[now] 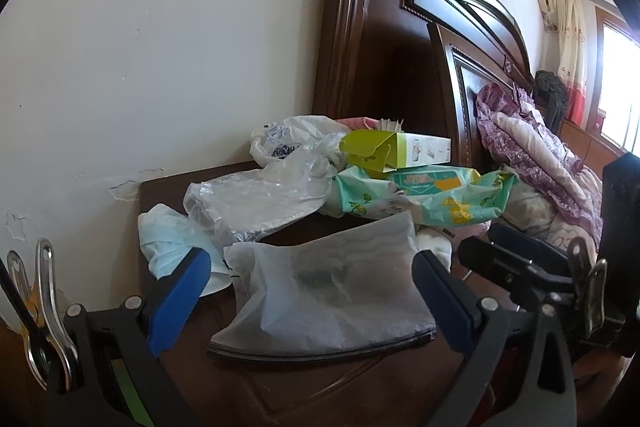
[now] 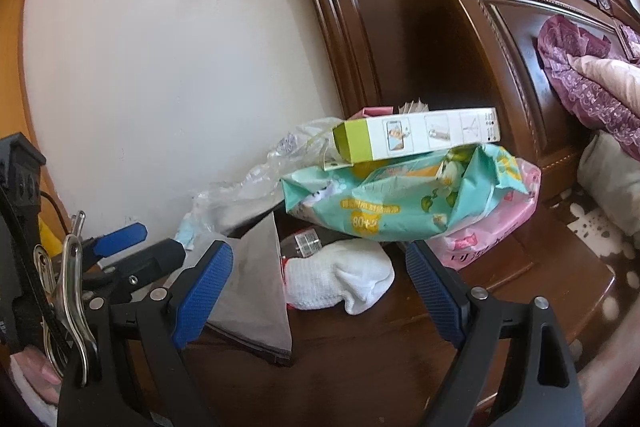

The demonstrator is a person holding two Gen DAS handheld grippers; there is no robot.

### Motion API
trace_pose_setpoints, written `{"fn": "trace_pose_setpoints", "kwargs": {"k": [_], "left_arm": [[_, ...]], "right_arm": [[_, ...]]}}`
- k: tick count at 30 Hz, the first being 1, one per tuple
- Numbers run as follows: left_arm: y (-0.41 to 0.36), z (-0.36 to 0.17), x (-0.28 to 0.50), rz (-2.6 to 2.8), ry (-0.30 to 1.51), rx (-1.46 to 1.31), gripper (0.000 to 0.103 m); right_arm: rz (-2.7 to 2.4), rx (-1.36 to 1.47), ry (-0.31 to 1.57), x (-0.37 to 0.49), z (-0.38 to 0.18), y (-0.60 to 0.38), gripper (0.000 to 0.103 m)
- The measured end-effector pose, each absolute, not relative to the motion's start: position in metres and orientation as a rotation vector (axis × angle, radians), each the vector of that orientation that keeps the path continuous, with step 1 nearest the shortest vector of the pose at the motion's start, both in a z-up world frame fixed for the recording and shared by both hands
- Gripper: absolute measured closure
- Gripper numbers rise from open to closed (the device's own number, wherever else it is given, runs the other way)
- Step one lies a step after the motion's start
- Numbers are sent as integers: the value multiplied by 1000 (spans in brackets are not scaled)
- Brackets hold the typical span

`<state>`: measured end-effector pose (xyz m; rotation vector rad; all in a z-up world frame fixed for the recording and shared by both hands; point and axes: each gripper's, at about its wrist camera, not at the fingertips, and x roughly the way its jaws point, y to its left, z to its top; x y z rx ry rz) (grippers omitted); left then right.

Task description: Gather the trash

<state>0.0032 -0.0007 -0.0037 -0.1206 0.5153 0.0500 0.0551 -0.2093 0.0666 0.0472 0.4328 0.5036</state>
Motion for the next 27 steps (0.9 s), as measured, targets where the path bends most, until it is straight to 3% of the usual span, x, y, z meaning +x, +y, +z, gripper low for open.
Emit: {"fn": "trace_pose_setpoints", "kwargs": {"k": [27], "left_arm": [[5, -6, 4, 37, 519, -161, 1]], "right_arm": [[518, 34, 437, 50, 66, -205, 12]]}}
